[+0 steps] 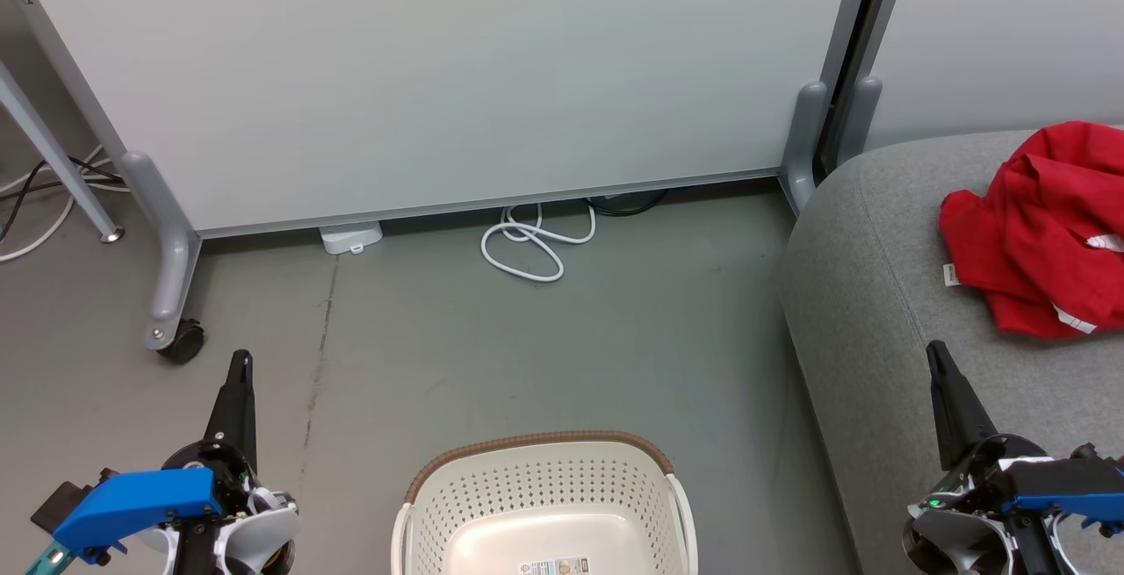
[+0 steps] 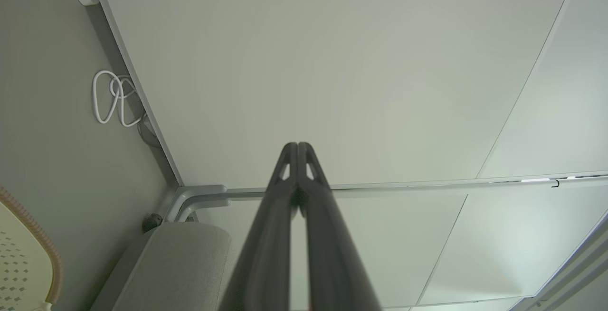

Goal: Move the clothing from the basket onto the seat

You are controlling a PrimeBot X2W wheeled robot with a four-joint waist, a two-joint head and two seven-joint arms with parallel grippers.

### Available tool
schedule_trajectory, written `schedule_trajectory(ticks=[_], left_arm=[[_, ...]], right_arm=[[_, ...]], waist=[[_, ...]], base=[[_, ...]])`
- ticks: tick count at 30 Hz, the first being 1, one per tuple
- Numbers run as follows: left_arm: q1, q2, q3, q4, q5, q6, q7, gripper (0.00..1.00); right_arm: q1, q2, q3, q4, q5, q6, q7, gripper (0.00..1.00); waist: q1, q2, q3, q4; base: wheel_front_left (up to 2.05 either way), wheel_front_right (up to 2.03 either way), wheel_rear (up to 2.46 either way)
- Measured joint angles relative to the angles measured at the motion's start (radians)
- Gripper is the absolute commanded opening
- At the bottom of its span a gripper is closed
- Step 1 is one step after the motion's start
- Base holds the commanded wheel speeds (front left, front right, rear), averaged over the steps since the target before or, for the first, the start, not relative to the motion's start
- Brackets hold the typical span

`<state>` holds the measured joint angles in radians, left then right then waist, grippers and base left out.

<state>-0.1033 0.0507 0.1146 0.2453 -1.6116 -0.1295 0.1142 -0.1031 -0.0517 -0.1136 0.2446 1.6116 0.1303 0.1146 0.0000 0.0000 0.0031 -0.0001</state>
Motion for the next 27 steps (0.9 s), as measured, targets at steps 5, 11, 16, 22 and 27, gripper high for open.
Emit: schedule_trajectory(ticks=[5, 11, 16, 22, 27], left_arm=[[0.000, 0.000, 0.000, 0.000, 0.000, 0.000, 0.000, 0.00], [0.000, 0.000, 0.000, 0.000, 0.000, 0.000, 0.000, 0.00], [0.000, 0.000, 0.000, 0.000, 0.000, 0.000, 0.000, 0.00], [0.000, 0.000, 0.000, 0.000, 0.000, 0.000, 0.000, 0.00], [0.000, 0.000, 0.000, 0.000, 0.000, 0.000, 0.000, 0.00]], right_arm=[[0.000, 0.000, 0.000, 0.000, 0.000, 0.000, 0.000, 0.00], [0.000, 0.000, 0.000, 0.000, 0.000, 0.000, 0.000, 0.00], [0.000, 0.000, 0.000, 0.000, 0.000, 0.000, 0.000, 0.00], [0.000, 0.000, 0.000, 0.000, 0.000, 0.000, 0.000, 0.00], [0.000, 0.000, 0.000, 0.000, 0.000, 0.000, 0.000, 0.00]], waist=[[0.0000, 0.0000, 0.000, 0.000], [0.0000, 0.0000, 0.000, 0.000], [0.0000, 0.0000, 0.000, 0.000], [0.0000, 0.0000, 0.000, 0.000], [0.0000, 0.0000, 0.000, 0.000]], base=[[0.00, 0.00, 0.00], [0.00, 0.00, 0.00], [0.00, 0.00, 0.00], [0.00, 0.00, 0.00], [0.00, 0.00, 0.00]])
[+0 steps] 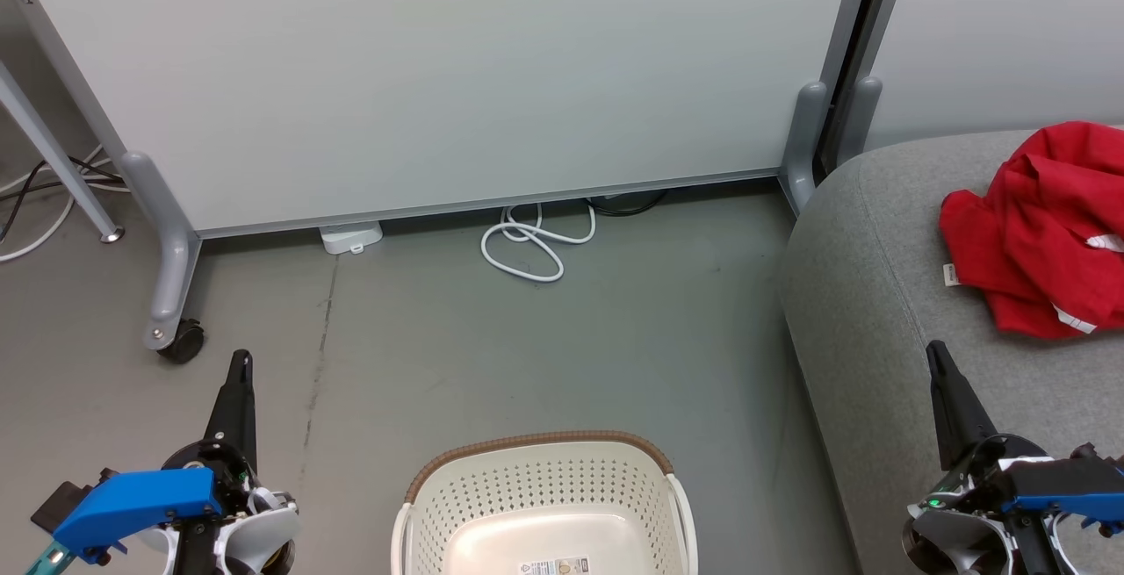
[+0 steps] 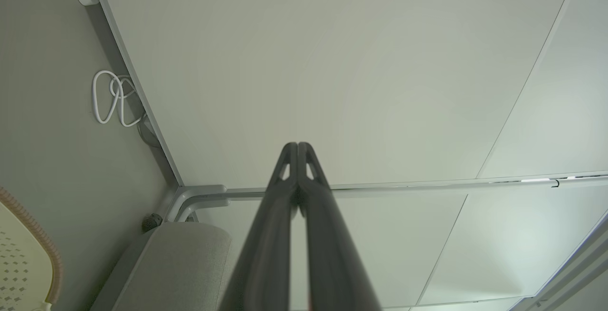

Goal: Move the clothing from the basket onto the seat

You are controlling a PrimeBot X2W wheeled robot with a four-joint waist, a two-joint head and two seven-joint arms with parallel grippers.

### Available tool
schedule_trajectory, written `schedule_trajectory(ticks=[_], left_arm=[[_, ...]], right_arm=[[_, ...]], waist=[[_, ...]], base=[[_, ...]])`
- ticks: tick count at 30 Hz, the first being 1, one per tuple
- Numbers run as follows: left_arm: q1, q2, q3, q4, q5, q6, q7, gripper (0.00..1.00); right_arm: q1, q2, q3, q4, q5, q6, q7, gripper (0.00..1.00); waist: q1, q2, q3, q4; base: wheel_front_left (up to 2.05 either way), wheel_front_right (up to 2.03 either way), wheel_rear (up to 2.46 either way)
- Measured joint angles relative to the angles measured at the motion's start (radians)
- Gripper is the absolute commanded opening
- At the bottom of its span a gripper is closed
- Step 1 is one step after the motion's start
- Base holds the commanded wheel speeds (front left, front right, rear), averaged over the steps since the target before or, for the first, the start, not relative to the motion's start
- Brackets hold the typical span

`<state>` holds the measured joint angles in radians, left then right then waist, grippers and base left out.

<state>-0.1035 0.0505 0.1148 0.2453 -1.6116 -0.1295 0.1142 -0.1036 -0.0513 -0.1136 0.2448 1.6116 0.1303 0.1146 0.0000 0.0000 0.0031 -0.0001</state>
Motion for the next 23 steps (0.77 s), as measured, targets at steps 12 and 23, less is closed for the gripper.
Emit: schedule_trajectory(ticks=[12, 23], left_arm=[[0.000, 0.000, 0.000, 0.000, 0.000, 0.000, 0.000, 0.00], [0.000, 0.000, 0.000, 0.000, 0.000, 0.000, 0.000, 0.00]], right_arm=[[0.000, 0.000, 0.000, 0.000, 0.000, 0.000, 0.000, 0.00], [0.000, 0.000, 0.000, 0.000, 0.000, 0.000, 0.000, 0.00]], waist=[[0.0000, 0.0000, 0.000, 0.000], [0.0000, 0.0000, 0.000, 0.000]], base=[[0.00, 0.00, 0.00], [0.00, 0.00, 0.00]])
